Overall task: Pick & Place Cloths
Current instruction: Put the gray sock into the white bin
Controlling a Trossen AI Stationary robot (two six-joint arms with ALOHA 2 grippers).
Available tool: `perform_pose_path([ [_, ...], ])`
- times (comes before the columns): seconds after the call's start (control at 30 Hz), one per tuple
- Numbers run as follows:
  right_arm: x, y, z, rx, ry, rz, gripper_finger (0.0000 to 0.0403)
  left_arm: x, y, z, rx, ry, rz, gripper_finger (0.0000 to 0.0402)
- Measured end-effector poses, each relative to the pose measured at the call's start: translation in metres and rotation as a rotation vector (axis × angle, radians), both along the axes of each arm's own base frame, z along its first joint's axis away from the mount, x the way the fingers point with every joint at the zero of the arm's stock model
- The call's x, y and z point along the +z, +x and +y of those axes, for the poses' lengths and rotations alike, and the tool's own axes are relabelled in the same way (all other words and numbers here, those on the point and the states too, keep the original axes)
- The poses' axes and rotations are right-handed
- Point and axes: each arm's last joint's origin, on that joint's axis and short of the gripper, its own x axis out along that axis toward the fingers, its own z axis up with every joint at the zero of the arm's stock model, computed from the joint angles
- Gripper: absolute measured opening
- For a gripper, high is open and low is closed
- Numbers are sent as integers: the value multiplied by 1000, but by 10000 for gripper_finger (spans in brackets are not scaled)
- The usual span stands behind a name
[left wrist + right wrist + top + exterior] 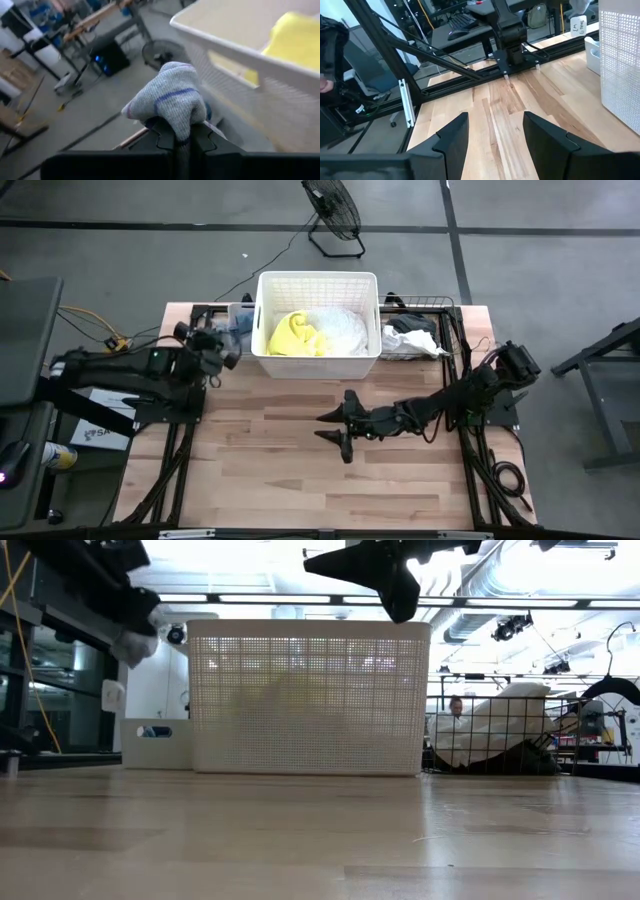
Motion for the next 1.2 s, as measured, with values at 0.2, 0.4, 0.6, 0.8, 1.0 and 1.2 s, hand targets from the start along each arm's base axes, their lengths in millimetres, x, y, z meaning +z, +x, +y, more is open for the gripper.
perform_pose_path([
  [0.2,0,1,-4,-16,-2,1,180,1,1,21,33,-83,23,5],
  [0.4,0,1,-5,-30,-5,1,180,4,5,43,20,-177,-46,5],
  [0.6,-2,1,-5,-39,-12,15,180,-5,10,74,117,-254,-62,5],
  [0.8,-2,1,-5,-37,-20,20,180,-18,19,107,127,-341,-95,5],
  [1.0,-2,2,-7,-42,-22,21,180,-32,24,131,104,-427,-116,5],
  [1.2,-2,2,-7,-44,-22,21,180,-48,34,146,50,-504,-124,5],
])
